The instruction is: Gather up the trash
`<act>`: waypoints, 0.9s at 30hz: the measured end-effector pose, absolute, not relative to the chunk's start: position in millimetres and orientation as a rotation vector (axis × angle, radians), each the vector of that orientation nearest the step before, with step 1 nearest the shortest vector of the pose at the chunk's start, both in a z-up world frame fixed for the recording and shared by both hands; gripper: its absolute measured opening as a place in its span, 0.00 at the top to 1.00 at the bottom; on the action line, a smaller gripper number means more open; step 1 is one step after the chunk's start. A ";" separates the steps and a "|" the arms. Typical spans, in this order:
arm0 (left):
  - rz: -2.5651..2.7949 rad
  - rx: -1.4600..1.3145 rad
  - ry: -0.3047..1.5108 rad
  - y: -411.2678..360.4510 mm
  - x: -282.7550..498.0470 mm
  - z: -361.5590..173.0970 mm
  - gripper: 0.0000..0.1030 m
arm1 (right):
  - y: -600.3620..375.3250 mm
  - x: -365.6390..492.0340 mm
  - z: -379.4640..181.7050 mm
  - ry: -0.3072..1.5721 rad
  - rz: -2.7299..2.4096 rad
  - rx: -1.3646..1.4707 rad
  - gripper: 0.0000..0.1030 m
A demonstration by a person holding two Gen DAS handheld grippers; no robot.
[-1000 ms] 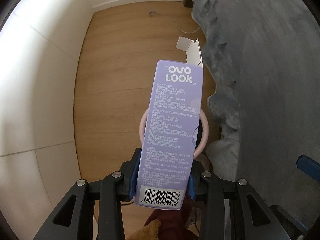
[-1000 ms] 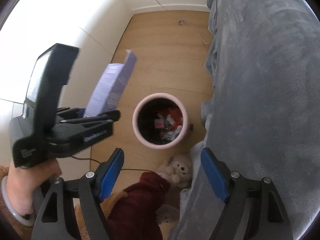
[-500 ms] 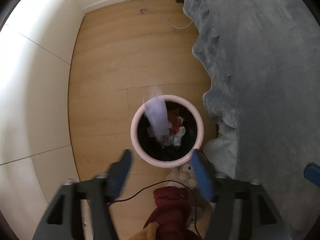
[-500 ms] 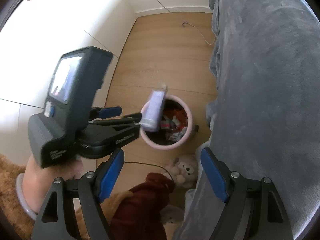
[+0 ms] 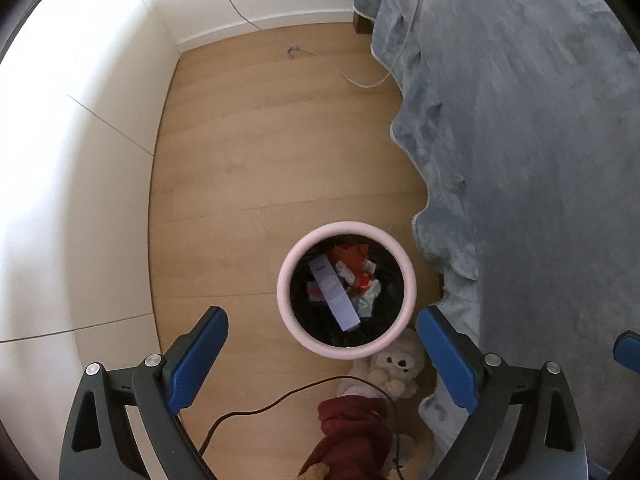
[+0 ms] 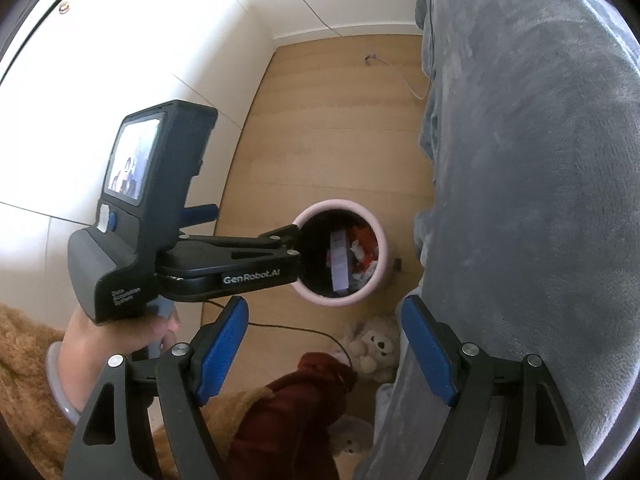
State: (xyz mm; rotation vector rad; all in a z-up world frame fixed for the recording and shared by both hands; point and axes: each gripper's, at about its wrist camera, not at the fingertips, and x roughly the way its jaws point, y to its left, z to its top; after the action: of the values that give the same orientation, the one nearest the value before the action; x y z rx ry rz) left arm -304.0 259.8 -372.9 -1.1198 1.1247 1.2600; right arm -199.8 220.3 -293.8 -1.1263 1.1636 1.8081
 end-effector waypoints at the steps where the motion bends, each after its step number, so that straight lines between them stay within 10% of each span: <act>1: 1.258 -1.122 1.121 259.5 -305.0 -373.1 0.06 | 220.2 -199.7 -293.6 1.162 1.807 -1.123 0.25; 27: 1.428 -0.682 0.822 146.8 -375.2 -313.1 0.07 | 122.6 -236.4 -292.9 0.655 1.917 -0.775 0.25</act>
State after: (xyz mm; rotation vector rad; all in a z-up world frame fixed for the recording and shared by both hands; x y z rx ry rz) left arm -375.2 146.8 -313.1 -0.6824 0.8224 1.4283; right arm -236.4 122.6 -292.9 -0.7748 0.6552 1.9173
